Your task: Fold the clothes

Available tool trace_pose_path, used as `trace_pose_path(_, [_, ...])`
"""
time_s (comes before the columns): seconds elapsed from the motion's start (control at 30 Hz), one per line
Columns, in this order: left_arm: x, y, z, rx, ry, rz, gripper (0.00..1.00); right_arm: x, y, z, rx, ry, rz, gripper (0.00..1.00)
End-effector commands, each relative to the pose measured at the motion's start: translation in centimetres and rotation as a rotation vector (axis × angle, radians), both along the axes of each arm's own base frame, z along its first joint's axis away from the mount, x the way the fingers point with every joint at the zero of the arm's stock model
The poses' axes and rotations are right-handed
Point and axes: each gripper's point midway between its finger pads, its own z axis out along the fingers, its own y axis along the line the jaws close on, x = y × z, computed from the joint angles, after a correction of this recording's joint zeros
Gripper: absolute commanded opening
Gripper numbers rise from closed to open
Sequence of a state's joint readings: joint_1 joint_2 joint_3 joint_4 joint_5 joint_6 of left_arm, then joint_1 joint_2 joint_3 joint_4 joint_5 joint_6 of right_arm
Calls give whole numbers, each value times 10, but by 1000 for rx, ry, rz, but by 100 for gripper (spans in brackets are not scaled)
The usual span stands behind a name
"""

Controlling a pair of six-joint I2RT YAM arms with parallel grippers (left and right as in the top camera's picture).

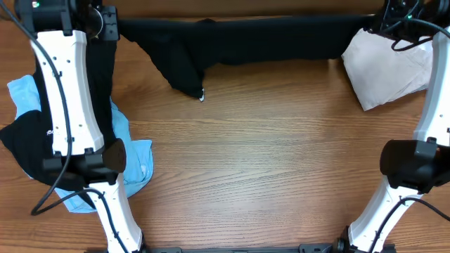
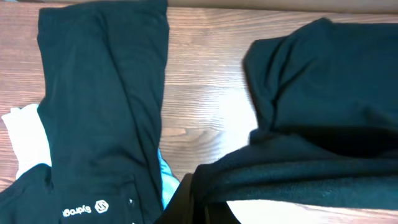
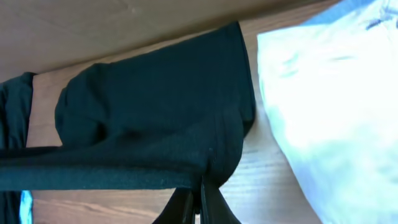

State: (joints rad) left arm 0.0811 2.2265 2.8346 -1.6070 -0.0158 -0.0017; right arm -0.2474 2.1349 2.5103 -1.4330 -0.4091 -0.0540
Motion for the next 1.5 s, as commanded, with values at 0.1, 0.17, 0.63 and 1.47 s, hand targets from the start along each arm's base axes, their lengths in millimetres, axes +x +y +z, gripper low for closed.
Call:
trace_pose_path(0.1, [-40, 10, 90, 10, -226, 50, 4, -43, -9, 91, -95, -196, -50, 4])
trace_pose_path(0.17, [-55, 8, 123, 18, -319, 50, 4, -60, -4, 116, -109, -252, -52, 4])
trace_pose_path(0.63, [-211, 19, 282, 154, -813, 178, 4, -199, 19, 233, -240, -542, -134, 4])
trace_pose_path(1.47, [-9, 45, 280, 191, -989, 197, 4, -43, 29, 232, -200, -721, 1, 4])
